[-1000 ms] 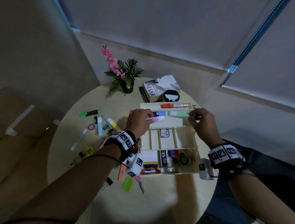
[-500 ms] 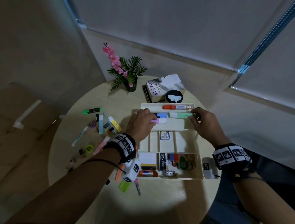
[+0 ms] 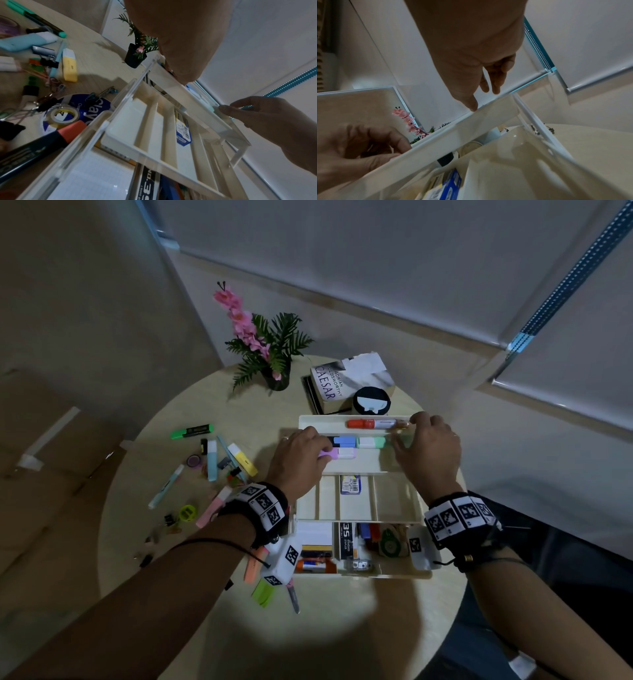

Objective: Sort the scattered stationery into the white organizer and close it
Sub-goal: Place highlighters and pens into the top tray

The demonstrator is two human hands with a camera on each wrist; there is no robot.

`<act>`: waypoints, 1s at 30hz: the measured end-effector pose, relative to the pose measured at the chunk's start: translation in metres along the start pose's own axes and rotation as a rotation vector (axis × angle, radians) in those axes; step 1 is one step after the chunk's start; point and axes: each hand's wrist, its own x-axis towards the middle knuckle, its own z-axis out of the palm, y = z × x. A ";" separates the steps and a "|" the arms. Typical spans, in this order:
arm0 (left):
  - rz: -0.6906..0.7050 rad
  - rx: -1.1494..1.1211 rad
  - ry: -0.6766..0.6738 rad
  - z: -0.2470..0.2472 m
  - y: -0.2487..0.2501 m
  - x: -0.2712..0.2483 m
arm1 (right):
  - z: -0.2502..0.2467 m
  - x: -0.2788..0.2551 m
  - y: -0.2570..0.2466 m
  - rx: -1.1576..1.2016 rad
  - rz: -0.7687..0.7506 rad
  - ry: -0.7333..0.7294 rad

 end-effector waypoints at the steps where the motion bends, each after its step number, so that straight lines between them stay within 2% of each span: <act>1: 0.009 -0.004 0.006 0.000 -0.002 -0.001 | 0.001 -0.001 -0.001 0.011 0.014 -0.006; 7: 0.058 -0.108 0.103 -0.006 -0.019 -0.021 | 0.007 -0.017 -0.023 0.108 -0.030 -0.023; 12: 0.034 -0.169 0.171 -0.023 -0.057 -0.064 | 0.006 -0.033 -0.092 0.285 -0.222 -0.030; 15: -0.014 -0.206 0.184 -0.031 -0.099 -0.096 | 0.013 -0.043 -0.150 0.349 -0.311 -0.181; 18: -0.117 -0.254 0.144 -0.035 -0.145 -0.133 | 0.037 -0.054 -0.209 0.303 -0.363 -0.395; 21: -0.210 -0.275 0.106 -0.041 -0.187 -0.170 | 0.070 -0.062 -0.261 0.227 -0.334 -0.548; 25: -0.256 -0.285 0.077 -0.055 -0.235 -0.213 | 0.120 -0.058 -0.305 0.152 -0.234 -0.664; 30: -0.356 -0.308 0.073 -0.066 -0.281 -0.254 | 0.179 -0.040 -0.338 0.114 -0.128 -0.689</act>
